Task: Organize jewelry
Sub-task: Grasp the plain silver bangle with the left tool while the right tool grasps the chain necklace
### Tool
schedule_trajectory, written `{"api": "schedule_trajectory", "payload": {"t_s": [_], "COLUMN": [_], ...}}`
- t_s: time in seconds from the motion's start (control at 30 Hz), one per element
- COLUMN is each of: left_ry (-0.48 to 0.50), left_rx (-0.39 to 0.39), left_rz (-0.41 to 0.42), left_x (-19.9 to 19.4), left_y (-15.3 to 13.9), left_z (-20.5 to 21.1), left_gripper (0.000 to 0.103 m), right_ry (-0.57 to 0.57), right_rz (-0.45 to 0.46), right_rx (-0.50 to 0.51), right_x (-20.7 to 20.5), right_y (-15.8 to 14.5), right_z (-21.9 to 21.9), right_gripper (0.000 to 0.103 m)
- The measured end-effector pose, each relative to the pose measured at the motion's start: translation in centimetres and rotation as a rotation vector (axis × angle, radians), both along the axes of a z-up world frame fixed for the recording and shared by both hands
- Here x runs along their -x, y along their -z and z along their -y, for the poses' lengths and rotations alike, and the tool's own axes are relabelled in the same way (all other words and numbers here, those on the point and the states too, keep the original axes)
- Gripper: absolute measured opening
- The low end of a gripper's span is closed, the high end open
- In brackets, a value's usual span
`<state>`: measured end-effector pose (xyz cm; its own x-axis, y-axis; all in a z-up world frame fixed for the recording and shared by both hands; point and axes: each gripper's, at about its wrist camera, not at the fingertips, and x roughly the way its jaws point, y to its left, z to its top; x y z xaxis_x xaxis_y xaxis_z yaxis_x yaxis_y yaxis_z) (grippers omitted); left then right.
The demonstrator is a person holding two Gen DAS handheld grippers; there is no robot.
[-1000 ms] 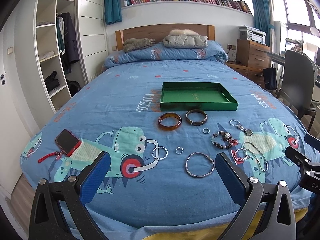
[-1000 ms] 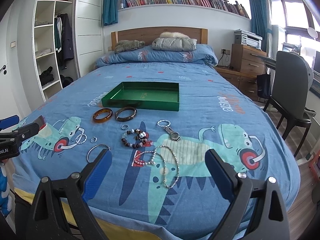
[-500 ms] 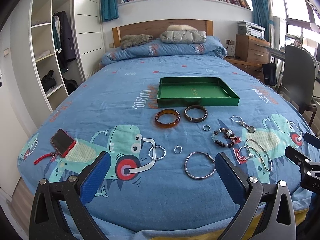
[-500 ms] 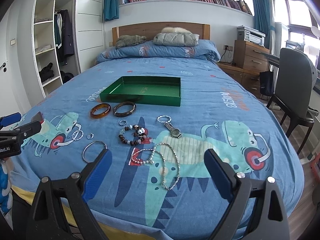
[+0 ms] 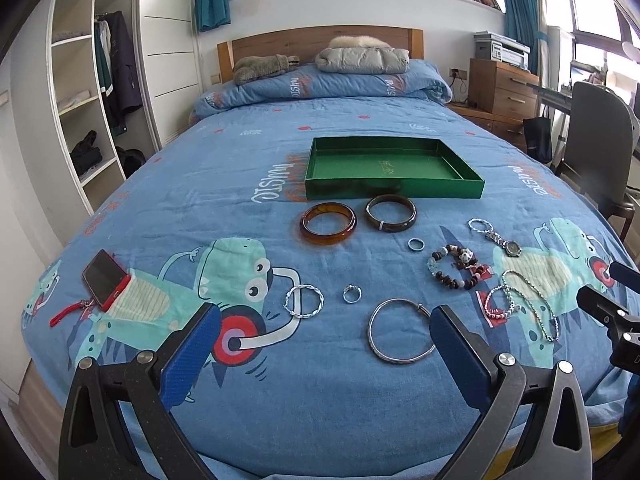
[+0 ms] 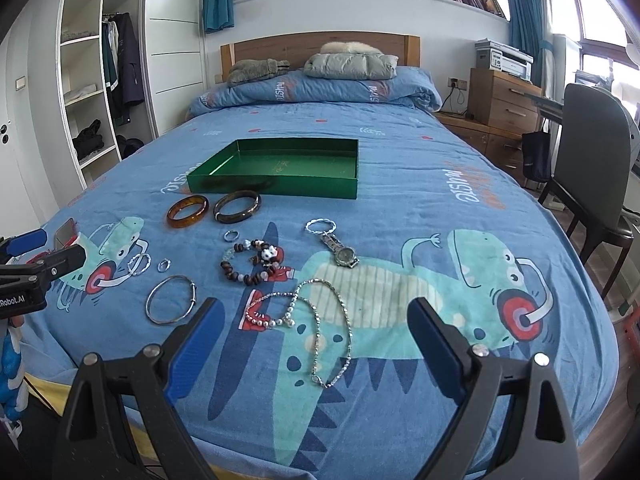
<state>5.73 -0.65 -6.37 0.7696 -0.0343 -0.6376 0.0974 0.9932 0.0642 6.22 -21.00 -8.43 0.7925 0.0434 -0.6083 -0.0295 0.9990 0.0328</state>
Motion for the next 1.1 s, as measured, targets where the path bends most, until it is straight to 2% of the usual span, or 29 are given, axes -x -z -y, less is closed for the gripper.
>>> {"api": "schedule_trajectory", "payload": {"t_s": [0.1, 0.37, 0.63, 0.73, 0.77, 0.87, 0.9, 0.97, 1.03, 1.07, 1.1], "left_ry": [0.01, 0.05, 0.11, 0.124, 0.128, 0.144, 0.15, 0.165, 0.179, 0.183, 0.189], "left_rx": [0.005, 0.022, 0.068, 0.08, 0.078, 0.059, 0.056, 0.048, 0.04, 0.032, 0.028], "left_rz": [-0.035, -0.114, -0.226, -0.27, -0.275, -0.273, -0.272, -0.274, -0.273, -0.27, -0.269], "left_x": [-0.8, -2.9, -5.2, -6.2, -6.4, -6.9, -7.1, -7.6, -7.8, -7.9, -7.9], "left_y": [1.3, 4.4, 7.6, 8.7, 8.9, 9.1, 9.1, 9.1, 9.2, 9.2, 9.1], "left_z": [-0.1, 0.9, 1.7, 2.0, 2.1, 2.6, 2.9, 3.4, 3.8, 4.0, 4.2], "left_gripper": [0.102, 0.093, 0.071, 0.057, 0.057, 0.052, 0.048, 0.038, 0.025, 0.021, 0.011], "right_ry": [0.001, -0.034, -0.096, -0.105, -0.106, -0.115, -0.12, -0.13, -0.141, -0.147, -0.15], "right_rz": [-0.016, -0.06, -0.147, -0.192, -0.206, -0.229, -0.228, -0.226, -0.227, -0.228, -0.228], "right_rx": [-0.003, -0.017, -0.021, -0.024, -0.022, -0.003, 0.011, 0.027, 0.034, 0.04, 0.047], "right_x": [-0.7, -2.5, -4.9, -6.2, -6.6, -7.6, -7.8, -8.2, -8.6, -8.8, -8.9], "right_y": [0.6, 2.6, 5.5, 6.7, 7.1, 8.0, 8.0, 8.1, 8.2, 8.2, 8.2], "right_z": [0.4, 0.8, 0.5, 0.7, 0.8, 0.7, 0.7, 0.5, 0.5, 0.4, 0.4], "right_gripper": [0.092, 0.092, 0.092, 0.089, 0.088, 0.079, 0.074, 0.061, 0.041, 0.036, 0.028]}}
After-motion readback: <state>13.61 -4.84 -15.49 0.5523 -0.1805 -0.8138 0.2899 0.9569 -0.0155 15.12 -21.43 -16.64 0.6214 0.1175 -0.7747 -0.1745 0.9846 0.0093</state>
